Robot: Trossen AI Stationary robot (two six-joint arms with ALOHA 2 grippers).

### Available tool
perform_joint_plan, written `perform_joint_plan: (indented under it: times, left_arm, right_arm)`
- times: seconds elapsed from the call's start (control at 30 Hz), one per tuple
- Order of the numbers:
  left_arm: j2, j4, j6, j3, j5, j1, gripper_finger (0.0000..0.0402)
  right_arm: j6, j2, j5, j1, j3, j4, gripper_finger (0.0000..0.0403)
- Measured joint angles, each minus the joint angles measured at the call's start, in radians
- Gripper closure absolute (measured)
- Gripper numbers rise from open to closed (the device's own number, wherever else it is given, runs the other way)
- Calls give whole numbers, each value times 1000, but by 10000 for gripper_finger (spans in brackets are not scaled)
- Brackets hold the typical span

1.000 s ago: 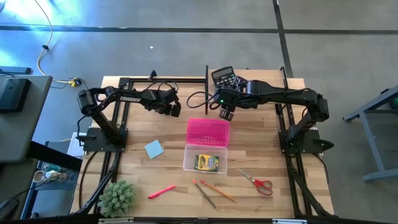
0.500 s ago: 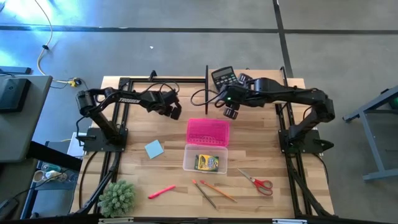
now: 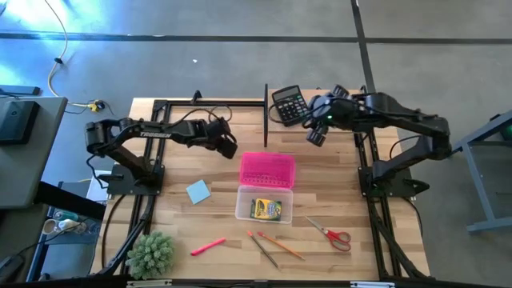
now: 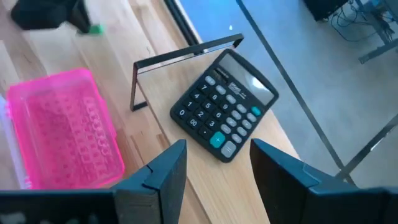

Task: Pack school essentials
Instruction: Put the green eraser into the pink supply box, then put the orange scissors into the pink supply box

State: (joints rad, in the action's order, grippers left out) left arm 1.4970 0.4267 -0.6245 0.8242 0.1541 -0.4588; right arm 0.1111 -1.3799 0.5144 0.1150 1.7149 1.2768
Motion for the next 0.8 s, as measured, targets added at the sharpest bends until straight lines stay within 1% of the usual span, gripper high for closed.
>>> perform_joint_plan:
  times: [0.1,0.23,0.63,0.8]
  left_arm:
    - [-27,-55,18,0,-21,66,342]
    - [-50,-138,31,1,-23,169,342]
    - [-44,-272,10,1,-31,470,366]
    - [-30,-322,10,1,-5,561,374]
  right_arm:
    - [22,27,0,0,0,3,236]
    - [43,42,0,0,0,18,236]
    - [68,45,-2,0,0,36,236]
    - [70,45,-2,0,0,36,236]
